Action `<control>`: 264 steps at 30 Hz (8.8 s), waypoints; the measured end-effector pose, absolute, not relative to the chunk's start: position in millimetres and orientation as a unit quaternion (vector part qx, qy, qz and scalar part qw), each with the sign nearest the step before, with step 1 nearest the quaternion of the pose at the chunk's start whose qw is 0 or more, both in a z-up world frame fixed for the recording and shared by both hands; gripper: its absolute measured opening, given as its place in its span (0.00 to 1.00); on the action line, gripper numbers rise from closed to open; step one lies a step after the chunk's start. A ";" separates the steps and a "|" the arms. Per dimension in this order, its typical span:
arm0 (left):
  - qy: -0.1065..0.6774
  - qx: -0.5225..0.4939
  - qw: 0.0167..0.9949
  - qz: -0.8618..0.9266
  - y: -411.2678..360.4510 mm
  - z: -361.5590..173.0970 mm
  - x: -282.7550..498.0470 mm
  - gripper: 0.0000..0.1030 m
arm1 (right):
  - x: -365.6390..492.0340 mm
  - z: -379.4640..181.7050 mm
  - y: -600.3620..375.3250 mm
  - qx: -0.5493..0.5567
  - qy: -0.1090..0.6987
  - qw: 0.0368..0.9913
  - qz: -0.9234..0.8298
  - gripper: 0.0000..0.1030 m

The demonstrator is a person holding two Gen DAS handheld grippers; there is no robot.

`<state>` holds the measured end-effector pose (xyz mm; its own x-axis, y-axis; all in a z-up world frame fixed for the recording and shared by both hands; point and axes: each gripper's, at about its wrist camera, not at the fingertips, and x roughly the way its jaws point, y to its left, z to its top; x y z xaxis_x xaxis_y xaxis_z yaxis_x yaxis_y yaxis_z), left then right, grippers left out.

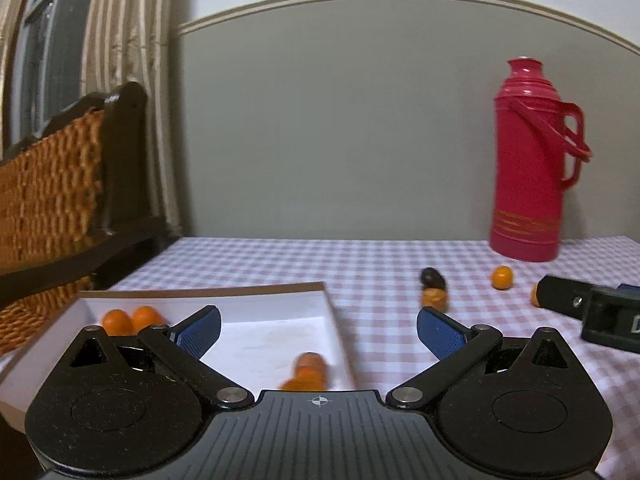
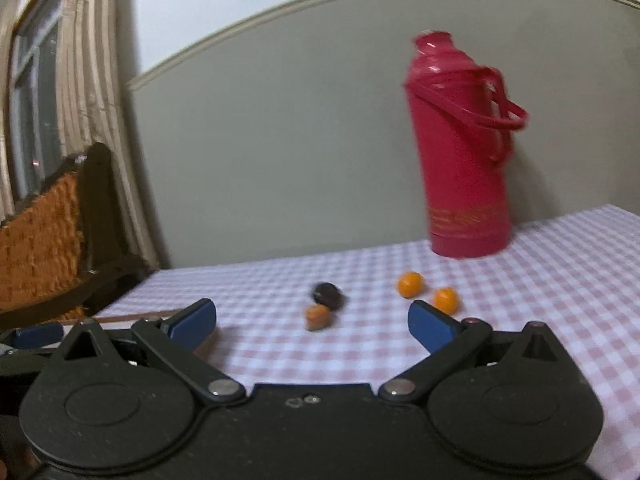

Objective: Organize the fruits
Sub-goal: 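Withdraw both open tools from the box toward the remaining fruits, then grasp the orange fruit chunk with the left tool while the right tool grasps a kumquat, then carry both fruits over the white box and open both tools to release, then lift both open tools from the box and move toward the remaining fruits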

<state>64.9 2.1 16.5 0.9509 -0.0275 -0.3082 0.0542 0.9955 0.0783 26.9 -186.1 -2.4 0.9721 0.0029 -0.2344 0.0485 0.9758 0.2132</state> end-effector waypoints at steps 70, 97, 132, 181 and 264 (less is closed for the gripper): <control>0.293 0.045 0.951 -0.093 -110.4 -37.9 232.1 0.59 | 185.7 -45.0 -280.8 0.104 0.279 0.952 -0.075 0.53; 0.281 0.067 0.951 -0.109 -121.3 -36.0 225.4 0.32 | 180.6 -44.8 -277.7 0.110 0.274 0.954 -0.054 0.20; 0.265 0.078 0.952 -0.132 -45.9 -13.2 87.1 0.32 | 70.0 -39.0 -204.3 0.118 0.284 0.951 0.016 0.20; 0.189 0.003 0.982 -0.023 67.9 22.4 55.0 0.32 | 38.2 14.9 -118.1 0.099 0.150 0.977 0.115 0.20; 0.161 0.032 0.981 0.105 104.3 24.2 86.7 1.00 | 71.7 18.6 -98.1 0.091 0.100 0.984 0.119 0.94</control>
